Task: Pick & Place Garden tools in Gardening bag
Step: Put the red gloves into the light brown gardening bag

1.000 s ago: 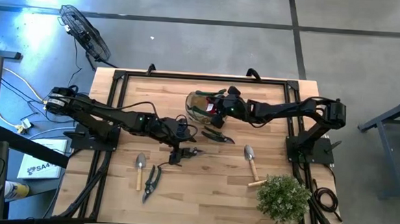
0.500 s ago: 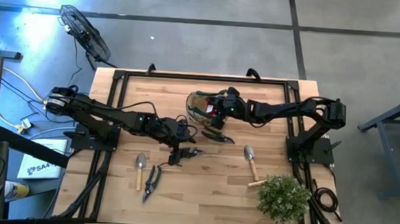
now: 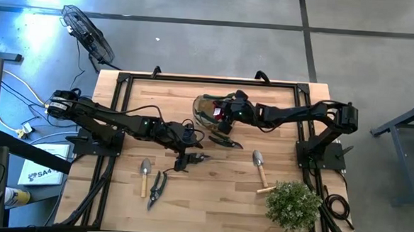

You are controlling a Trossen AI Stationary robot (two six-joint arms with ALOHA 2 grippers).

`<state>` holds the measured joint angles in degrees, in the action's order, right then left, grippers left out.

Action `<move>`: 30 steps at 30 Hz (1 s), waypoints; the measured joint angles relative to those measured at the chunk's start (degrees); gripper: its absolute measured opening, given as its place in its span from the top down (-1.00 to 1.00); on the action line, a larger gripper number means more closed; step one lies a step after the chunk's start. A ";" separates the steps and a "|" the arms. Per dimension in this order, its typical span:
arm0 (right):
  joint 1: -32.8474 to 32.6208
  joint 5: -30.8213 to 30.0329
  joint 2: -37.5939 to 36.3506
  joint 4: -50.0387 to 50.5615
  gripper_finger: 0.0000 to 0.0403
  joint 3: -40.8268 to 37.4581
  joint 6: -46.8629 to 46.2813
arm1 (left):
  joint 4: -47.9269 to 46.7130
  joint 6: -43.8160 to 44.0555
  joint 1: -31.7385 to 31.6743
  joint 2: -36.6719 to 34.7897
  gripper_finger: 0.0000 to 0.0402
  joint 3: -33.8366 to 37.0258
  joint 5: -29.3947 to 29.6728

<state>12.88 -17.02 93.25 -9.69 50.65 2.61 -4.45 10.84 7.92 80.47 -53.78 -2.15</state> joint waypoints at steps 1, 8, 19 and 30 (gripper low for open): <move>-0.16 0.01 -0.02 0.00 0.21 0.00 0.00 | 0.00 0.01 0.00 -0.01 -0.35 0.00 0.00; -1.30 -2.19 -0.03 -0.39 -0.02 0.00 0.00 | 0.00 -0.01 0.00 0.00 -0.35 0.00 0.02; -2.30 -5.44 -0.04 -0.39 -0.29 0.00 -0.02 | -0.09 -0.01 0.00 0.00 -0.35 0.00 0.02; -5.65 -11.47 -0.35 -1.26 -0.38 0.00 1.08 | -0.13 -0.01 0.00 0.00 -0.35 0.00 0.20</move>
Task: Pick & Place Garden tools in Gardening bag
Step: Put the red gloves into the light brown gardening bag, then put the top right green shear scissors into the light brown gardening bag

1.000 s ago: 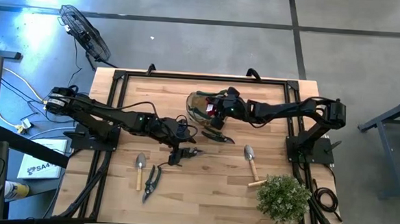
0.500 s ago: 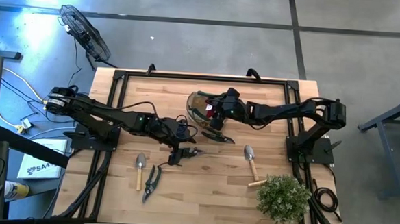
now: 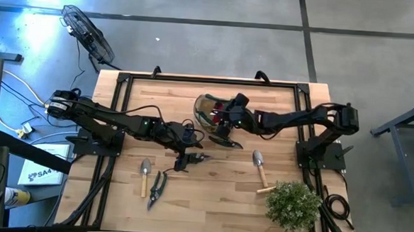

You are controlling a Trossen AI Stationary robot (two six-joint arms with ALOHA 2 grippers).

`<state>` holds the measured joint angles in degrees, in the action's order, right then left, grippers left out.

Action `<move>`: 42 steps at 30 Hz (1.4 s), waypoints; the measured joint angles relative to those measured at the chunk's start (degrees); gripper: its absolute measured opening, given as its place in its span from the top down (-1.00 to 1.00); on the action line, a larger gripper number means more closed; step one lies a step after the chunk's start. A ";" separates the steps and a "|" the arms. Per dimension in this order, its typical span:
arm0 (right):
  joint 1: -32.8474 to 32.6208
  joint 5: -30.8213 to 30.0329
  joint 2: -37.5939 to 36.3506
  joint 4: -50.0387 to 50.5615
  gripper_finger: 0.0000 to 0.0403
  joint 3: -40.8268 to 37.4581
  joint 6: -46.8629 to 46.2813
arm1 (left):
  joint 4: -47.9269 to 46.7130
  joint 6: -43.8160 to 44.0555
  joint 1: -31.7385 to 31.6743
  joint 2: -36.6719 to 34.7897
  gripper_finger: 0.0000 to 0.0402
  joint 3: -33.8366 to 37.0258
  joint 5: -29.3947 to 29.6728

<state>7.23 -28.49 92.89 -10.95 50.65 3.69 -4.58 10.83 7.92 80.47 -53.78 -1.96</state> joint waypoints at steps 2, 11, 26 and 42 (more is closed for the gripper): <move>-0.57 -0.25 -0.55 -0.28 -0.38 -0.01 1.42 | -0.03 0.00 0.00 0.00 -0.35 0.00 0.00; -3.01 -6.91 -5.11 -0.41 -0.38 -0.02 4.31 | -0.40 0.00 0.00 0.00 -0.35 0.01 0.00; -11.61 -5.42 -19.60 7.42 -0.37 -0.02 3.94 | -3.57 1.10 0.00 0.00 -0.35 0.02 -0.11; -19.76 13.53 -28.94 39.03 -0.37 -0.02 -22.30 | -2.82 1.49 0.00 0.02 -0.35 0.02 -0.20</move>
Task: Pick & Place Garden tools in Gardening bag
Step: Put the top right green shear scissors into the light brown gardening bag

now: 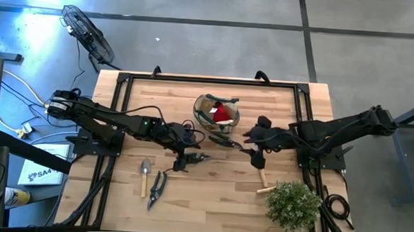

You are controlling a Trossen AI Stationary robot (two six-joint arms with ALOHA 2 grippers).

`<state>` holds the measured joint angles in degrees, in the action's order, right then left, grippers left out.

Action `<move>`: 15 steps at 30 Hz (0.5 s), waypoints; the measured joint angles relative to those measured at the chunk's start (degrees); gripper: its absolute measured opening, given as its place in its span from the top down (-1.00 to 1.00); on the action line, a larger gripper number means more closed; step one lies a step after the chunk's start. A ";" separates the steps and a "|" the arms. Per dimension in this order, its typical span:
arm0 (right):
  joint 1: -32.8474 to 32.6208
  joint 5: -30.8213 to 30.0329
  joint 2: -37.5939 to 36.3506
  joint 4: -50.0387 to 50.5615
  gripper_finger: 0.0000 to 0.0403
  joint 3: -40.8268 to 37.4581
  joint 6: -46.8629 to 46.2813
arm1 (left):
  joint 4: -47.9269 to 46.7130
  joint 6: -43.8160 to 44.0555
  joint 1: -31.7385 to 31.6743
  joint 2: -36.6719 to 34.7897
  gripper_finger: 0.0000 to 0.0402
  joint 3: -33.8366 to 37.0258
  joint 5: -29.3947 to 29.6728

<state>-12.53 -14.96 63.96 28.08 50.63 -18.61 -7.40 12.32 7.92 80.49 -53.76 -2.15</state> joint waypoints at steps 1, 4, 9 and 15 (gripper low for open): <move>0.00 1.52 0.12 1.38 -0.37 0.00 -1.58 | -0.02 0.00 0.00 0.00 -0.35 0.00 0.01; 0.02 4.98 0.18 5.74 -0.37 0.00 -6.83 | 0.00 0.01 0.00 0.00 -0.35 0.00 0.00; 0.02 6.10 0.19 12.04 -0.37 0.00 -15.38 | 0.05 0.26 0.00 0.12 -0.35 0.00 0.02; -0.09 6.18 0.21 19.51 -0.37 0.00 -30.02 | 0.09 1.51 0.00 0.55 -0.35 0.00 0.02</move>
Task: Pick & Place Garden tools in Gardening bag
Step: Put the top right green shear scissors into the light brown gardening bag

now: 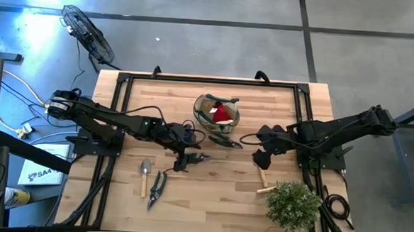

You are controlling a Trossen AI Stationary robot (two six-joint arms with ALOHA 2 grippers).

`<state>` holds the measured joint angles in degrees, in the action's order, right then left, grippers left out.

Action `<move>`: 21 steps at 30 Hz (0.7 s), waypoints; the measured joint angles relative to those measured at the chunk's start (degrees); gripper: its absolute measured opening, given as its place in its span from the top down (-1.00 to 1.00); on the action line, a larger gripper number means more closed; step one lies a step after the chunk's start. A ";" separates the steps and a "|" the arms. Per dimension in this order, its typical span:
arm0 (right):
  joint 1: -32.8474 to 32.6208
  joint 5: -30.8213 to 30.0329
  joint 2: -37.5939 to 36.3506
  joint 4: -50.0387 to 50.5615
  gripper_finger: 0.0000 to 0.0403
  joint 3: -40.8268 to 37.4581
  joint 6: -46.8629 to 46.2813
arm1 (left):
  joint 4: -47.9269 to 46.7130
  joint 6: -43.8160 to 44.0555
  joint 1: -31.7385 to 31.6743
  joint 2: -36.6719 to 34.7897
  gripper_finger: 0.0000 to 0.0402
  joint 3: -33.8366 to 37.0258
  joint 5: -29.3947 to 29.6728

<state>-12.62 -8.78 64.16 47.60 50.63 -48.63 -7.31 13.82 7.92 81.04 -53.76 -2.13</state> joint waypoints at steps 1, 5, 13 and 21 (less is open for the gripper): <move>-0.35 0.23 0.00 1.26 -0.37 0.00 -1.91 | 0.08 0.00 0.00 0.22 -0.35 0.00 -0.02; -2.76 1.53 0.02 4.83 -0.37 0.00 -7.96 | -0.03 0.00 0.00 0.50 -0.35 0.00 0.00; -8.10 1.47 1.16 5.82 -0.37 0.00 -17.78 | -0.55 0.00 -0.02 1.70 -0.35 0.02 0.11; -13.84 4.16 8.67 4.71 -0.37 0.00 -24.80 | -0.16 0.00 -0.02 1.66 -0.35 0.00 0.04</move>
<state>-26.45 -4.63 72.83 52.31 50.63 -73.43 -7.47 13.82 7.90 82.70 -53.76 -2.09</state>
